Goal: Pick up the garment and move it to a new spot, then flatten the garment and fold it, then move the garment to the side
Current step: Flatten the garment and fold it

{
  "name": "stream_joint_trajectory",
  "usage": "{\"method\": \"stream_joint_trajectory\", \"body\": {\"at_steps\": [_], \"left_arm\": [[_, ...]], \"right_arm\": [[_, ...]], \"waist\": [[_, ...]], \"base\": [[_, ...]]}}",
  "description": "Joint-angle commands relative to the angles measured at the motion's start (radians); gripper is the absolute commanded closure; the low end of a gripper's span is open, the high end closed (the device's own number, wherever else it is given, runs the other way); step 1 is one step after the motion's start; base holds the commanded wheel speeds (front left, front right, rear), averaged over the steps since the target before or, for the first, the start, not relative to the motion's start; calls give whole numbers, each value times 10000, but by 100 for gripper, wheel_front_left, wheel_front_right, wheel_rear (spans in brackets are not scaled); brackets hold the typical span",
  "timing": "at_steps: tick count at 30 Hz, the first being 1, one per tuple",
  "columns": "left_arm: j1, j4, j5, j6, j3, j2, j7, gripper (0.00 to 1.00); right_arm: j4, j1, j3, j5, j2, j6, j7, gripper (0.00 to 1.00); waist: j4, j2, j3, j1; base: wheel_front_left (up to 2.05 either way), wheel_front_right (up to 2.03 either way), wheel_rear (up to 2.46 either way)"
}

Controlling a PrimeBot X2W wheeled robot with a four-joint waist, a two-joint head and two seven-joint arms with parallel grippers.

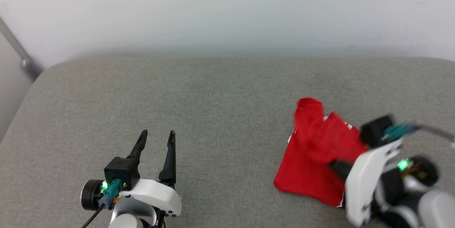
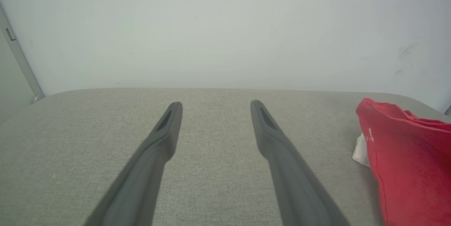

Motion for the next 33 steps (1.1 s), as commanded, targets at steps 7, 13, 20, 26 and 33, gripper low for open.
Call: {"method": "stream_joint_trajectory", "body": {"at_steps": [7, 13, 20, 26, 33], "left_arm": [[261, -189, -89, 36, -115, 78, 205, 0], [383, -157, -153, 86, -156, 110, 295, 0], [674, -144, -267, 221, -38, 242, 325, 0], [774, -139, -335, 298, -11, 308, 319, 0], [761, -209, -325, 334, -93, 304, 359, 0]], "right_arm": [[85, 2373, 2434, 1043, 232, -3, -91, 100], [1381, 3286, 3111, 1276, 496, -1, -1053, 0], [874, 2982, 2716, 471, 727, -1, -4364, 0], [501, 2681, 1588, -226, 960, -3, -6557, 0], [863, 2413, -593, -1279, 1146, -3, -7775, 0]], "waist": [[-8, 0, -380, 1], [122, 0, -402, 1], [85, 0, -490, 1], [63, 0, -603, 1], [32, 0, -604, 1]], "base": [[0, 0, 0], [0, 0, 0], [0, 0, 0], [0, 0, 0], [0, 0, 0]]}}
